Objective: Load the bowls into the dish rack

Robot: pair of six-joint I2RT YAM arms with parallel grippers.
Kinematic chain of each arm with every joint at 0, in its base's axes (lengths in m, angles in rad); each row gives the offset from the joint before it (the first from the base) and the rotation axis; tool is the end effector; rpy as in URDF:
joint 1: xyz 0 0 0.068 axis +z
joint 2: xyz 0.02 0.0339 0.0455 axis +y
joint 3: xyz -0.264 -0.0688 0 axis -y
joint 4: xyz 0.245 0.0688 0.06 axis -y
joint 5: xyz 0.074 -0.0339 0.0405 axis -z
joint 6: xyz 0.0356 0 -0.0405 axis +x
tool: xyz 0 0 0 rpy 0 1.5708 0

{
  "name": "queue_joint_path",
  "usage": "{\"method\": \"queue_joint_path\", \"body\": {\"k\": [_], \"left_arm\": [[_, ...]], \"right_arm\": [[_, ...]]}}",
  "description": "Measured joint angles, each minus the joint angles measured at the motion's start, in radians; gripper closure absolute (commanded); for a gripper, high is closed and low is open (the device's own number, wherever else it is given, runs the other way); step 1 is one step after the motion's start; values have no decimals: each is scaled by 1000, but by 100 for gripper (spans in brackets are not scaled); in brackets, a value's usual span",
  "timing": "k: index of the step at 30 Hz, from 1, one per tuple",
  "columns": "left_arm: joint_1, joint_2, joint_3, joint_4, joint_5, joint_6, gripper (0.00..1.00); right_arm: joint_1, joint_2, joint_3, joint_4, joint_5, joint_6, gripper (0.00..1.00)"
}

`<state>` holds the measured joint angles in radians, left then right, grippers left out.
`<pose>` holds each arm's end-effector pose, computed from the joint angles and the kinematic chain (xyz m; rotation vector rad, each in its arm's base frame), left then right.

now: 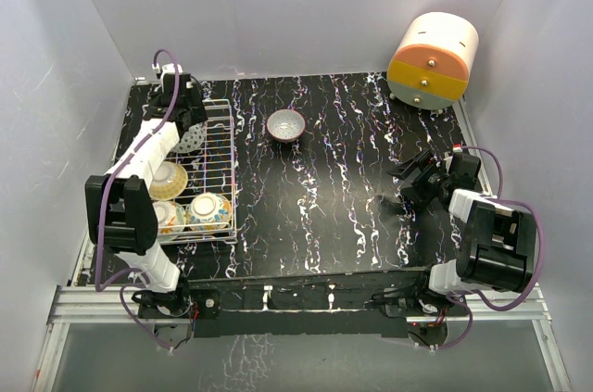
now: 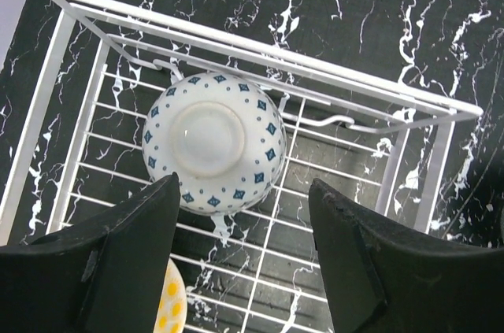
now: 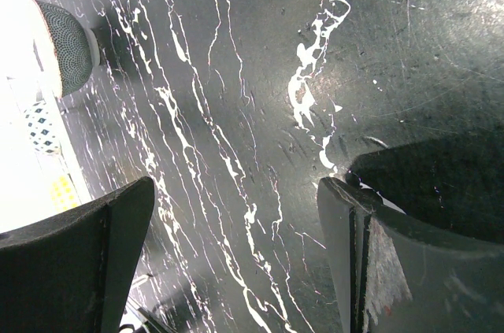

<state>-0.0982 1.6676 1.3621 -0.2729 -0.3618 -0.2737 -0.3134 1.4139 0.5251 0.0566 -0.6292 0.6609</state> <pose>0.3864 -0.0254 0.3011 -0.3915 2.0753 0.1674 0.2433 -0.0568 0.1459 0.8449 2.2321 0.9174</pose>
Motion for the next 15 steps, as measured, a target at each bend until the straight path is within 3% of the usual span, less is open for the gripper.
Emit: {"method": "queue_joint_path", "body": {"k": [15], "left_arm": [[0, 97, -18, 117, -125, 40, 36]], "right_arm": [[0, 11, 0, 0, 1, 0, 13]]}}
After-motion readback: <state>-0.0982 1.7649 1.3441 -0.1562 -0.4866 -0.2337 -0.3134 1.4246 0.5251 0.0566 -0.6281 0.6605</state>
